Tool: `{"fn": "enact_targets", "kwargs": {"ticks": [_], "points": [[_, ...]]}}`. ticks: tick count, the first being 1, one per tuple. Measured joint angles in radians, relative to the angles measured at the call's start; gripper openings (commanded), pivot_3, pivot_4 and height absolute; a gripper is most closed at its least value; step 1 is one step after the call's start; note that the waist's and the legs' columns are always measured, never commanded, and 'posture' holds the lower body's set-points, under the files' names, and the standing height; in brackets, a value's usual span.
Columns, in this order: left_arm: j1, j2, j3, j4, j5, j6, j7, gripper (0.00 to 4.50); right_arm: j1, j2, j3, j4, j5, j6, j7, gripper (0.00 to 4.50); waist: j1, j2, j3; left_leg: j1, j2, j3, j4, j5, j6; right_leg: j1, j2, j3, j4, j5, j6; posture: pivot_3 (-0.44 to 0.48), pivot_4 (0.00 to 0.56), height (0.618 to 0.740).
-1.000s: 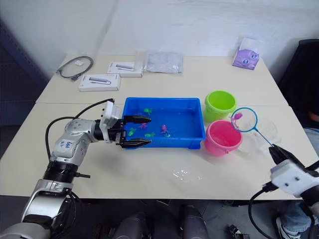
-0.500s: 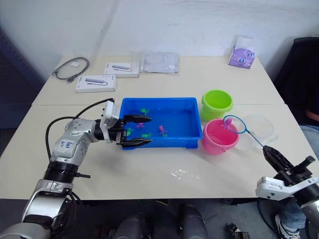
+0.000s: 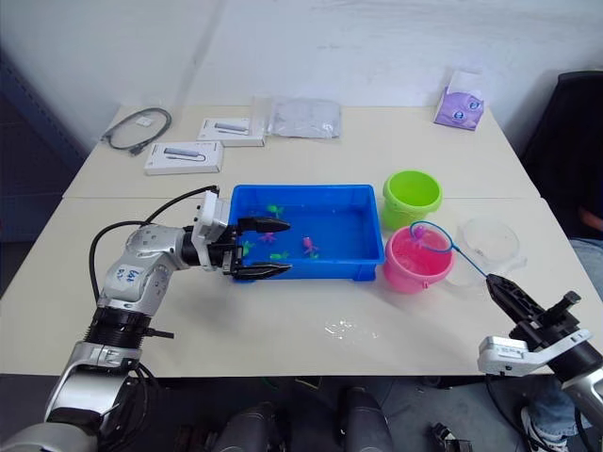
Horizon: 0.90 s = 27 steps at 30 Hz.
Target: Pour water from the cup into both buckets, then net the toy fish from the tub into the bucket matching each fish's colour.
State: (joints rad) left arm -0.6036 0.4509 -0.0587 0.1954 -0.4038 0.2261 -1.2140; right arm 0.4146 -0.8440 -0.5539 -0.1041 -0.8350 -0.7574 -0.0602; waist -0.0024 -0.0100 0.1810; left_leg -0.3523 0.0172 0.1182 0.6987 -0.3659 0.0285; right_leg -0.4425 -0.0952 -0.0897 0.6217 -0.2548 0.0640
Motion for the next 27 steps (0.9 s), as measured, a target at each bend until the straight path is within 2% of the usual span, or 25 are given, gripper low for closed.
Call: {"fn": "enact_targets", "kwargs": {"ticks": [9,17,27], "points": [[0.007,-0.005,-0.007,-0.012,0.0,0.005,-0.001,4.42,0.038,0.0,-0.001,-0.03,0.05,0.005,0.002,0.0,0.0,0.0,0.0,0.0,0.001,0.0,0.0,0.0,0.0,0.0,0.001,0.0,0.0,0.0,0.0,0.0,0.15,0.74],[0.009,-0.004,-0.006,-0.021,0.0,0.005,0.001,4.42,0.054,0.039,0.01,-0.025,0.051,0.031,-0.021,0.0,0.0,0.0,0.0,0.0,0.001,0.0,0.0,0.0,-0.001,0.0,0.001,0.001,0.0,0.0,0.0,0.0,0.15,0.74],[0.009,-0.005,-0.006,-0.021,0.001,0.003,0.01,4.42,0.062,0.024,0.039,-0.007,0.035,-0.002,-0.064,0.0,0.0,0.0,0.0,0.0,0.001,0.0,0.0,0.0,-0.001,0.0,0.001,0.001,0.0,0.0,0.0,0.0,0.15,0.74]]}}
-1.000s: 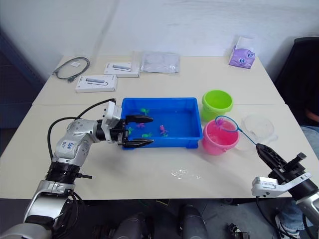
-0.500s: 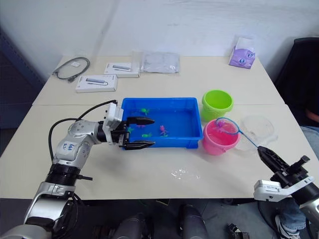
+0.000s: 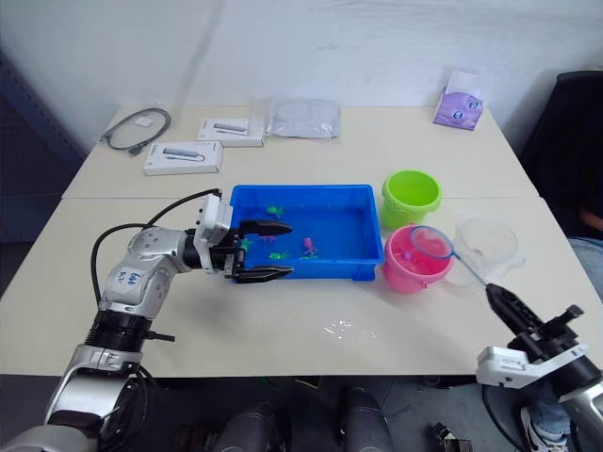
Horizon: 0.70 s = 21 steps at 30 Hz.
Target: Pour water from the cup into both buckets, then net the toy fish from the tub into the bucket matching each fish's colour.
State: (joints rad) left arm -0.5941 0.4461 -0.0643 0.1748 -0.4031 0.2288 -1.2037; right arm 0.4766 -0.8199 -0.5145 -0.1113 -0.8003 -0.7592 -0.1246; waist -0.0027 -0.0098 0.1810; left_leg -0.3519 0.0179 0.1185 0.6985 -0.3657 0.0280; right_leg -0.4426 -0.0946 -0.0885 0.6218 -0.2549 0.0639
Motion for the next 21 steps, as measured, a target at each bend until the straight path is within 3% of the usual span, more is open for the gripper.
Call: {"fn": "enact_targets", "kwargs": {"ticks": [6,9,14,21], "points": [[0.002,-0.001,0.0,0.0,0.0,-0.002,0.01,4.42,-0.002,0.0,-0.036,0.02,0.005,0.031,-0.031,0.0,0.001,0.0,0.0,0.0,0.0,0.0,0.0,0.0,0.0,0.0,0.0,0.0,0.0,0.0,0.0,0.0,0.15,0.74],[0.017,-0.001,0.0,-0.002,0.0,-0.002,0.011,4.42,0.003,0.005,-0.033,0.009,0.123,0.023,0.01,0.0,0.0,0.0,0.0,0.0,0.0,0.0,-0.001,0.0,0.0,0.0,0.001,0.0,0.0,0.0,0.0,0.0,0.15,0.74],[0.025,0.024,0.008,-0.004,0.0,-0.002,0.01,4.42,-0.043,0.003,0.026,-0.112,0.522,0.117,0.203,0.0,-0.008,0.0,0.0,0.001,0.001,0.0,0.0,0.0,0.0,0.0,0.0,0.001,0.001,0.0,0.0,0.0,0.15,0.74],[0.062,0.068,0.049,-0.013,-0.001,0.0,0.038,4.42,-0.298,0.0,0.289,-0.401,1.314,0.681,0.467,0.0,-0.011,0.0,0.0,0.001,0.002,-0.003,0.0,0.0,0.0,0.0,0.0,-0.002,0.002,0.0,-0.001,0.0,0.15,0.74]]}}
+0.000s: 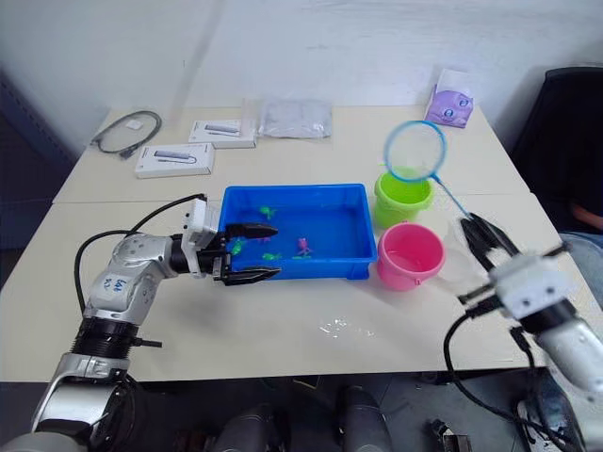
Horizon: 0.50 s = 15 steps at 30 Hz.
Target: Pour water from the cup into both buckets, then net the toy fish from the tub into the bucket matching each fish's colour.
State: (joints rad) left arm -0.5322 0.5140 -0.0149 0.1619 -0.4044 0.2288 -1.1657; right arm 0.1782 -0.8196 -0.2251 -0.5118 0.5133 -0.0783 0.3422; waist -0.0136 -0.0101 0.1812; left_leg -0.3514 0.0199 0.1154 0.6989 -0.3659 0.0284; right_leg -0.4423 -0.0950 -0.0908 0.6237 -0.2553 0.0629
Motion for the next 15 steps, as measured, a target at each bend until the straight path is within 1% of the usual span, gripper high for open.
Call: {"fn": "enact_targets", "kwargs": {"ticks": [1,3,5,6,11,14,15], "points": [[0.003,0.011,0.009,-0.002,0.0,0.0,0.009,4.42,-0.019,-0.003,0.035,-0.024,0.048,0.077,0.018,0.0,0.006,0.0,0.0,-0.001,0.0,0.0,0.0,0.0,0.0,0.0,0.0,-0.001,0.0,0.0,0.0,0.0,0.15,0.74],[0.02,0.032,0.036,-0.007,-0.001,0.0,0.021,4.42,-0.074,0.008,0.085,-0.04,0.083,0.191,0.009,0.0,0.011,0.0,0.0,-0.001,-0.001,0.0,0.0,-0.001,0.001,-0.001,-0.002,-0.002,0.0,0.0,0.0,0.0,0.15,0.74],[0.043,0.061,0.06,-0.013,-0.002,0.001,0.034,4.42,-0.162,0.052,0.1,-0.039,0.102,0.305,-0.055,0.0,0.012,0.0,0.0,-0.002,-0.001,0.0,0.001,-0.001,0.002,-0.001,-0.004,-0.002,0.0,0.0,0.0,0.0,0.15,0.74],[0.056,0.074,0.075,-0.018,-0.002,0.001,0.042,4.42,-0.218,0.054,0.111,-0.036,0.118,0.373,-0.068,0.0,0.012,0.0,0.0,-0.002,-0.002,0.001,0.001,-0.001,0.002,-0.001,-0.005,-0.002,0.0,0.0,0.0,0.0,0.15,0.74],[0.087,0.114,0.123,-0.026,-0.003,0.0,0.064,4.42,-0.417,0.027,0.157,-0.005,0.133,0.604,-0.049,0.0,0.015,0.0,0.0,-0.004,-0.001,-0.002,0.001,-0.001,0.002,-0.001,-0.005,-0.006,-0.002,0.0,0.0,0.0,0.15,0.74],[0.096,0.129,0.14,-0.021,-0.004,-0.003,0.066,4.42,-0.57,0.01,0.23,0.057,0.118,0.754,-0.016,0.0,0.012,0.0,0.0,-0.004,-0.002,-0.001,0.0,-0.001,0.002,-0.002,-0.006,-0.007,-0.002,0.0,0.0,0.0,0.15,0.74],[0.097,0.13,0.145,-0.019,-0.004,-0.004,0.064,4.42,-0.594,0.002,0.248,0.062,0.113,0.787,-0.004,0.0,0.012,0.0,0.0,-0.004,-0.002,-0.002,0.0,-0.001,0.002,-0.002,-0.006,-0.008,-0.002,0.0,0.0,0.0,0.15,0.74]]}}
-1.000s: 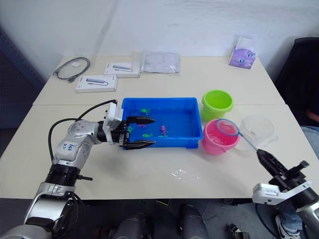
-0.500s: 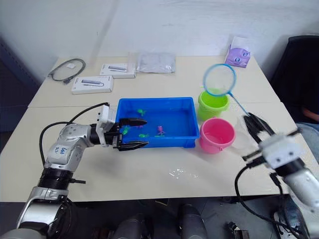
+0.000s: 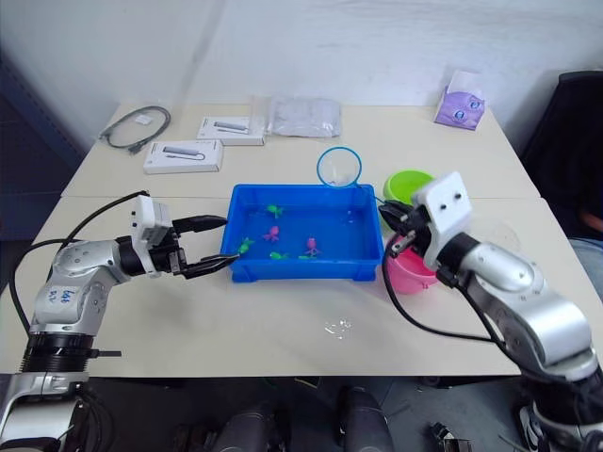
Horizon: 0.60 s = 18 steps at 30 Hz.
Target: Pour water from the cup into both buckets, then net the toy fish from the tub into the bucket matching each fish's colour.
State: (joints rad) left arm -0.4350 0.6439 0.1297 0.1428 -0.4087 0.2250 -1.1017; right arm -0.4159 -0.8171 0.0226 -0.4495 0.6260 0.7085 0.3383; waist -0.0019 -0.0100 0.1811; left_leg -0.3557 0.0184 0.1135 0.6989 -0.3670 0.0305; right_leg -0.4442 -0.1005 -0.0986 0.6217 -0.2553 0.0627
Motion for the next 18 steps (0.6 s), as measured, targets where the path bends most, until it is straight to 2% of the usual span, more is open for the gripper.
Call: {"fn": "enact_targets", "kwargs": {"ticks": [6,10,18], "points": [[0.016,0.024,0.017,0.032,0.0,-0.027,-0.026,4.42,-0.132,-0.088,0.165,0.06,-0.105,0.139,0.145,0.0,0.001,0.0,0.0,-0.004,0.0,-0.002,0.0,0.0,0.0,-0.001,0.0,-0.003,0.0,0.0,0.0,0.0,0.15,0.74],[0.016,0.032,0.017,0.032,0.0,-0.035,-0.045,4.42,-0.183,-0.125,0.245,0.111,-0.21,0.106,0.238,0.0,0.0,0.0,0.0,-0.004,0.0,-0.002,0.0,-0.001,0.001,-0.001,0.0,-0.004,0.0,0.0,0.001,0.0,0.15,0.74],[0.016,0.032,0.011,0.031,0.0,-0.039,-0.052,4.42,-0.272,-0.116,0.375,0.246,-0.436,0.0,0.384,0.0,-0.003,0.0,0.0,-0.004,0.0,-0.002,0.0,0.0,0.001,-0.001,0.0,-0.005,0.0,0.0,0.001,0.0,0.15,0.74]]}}
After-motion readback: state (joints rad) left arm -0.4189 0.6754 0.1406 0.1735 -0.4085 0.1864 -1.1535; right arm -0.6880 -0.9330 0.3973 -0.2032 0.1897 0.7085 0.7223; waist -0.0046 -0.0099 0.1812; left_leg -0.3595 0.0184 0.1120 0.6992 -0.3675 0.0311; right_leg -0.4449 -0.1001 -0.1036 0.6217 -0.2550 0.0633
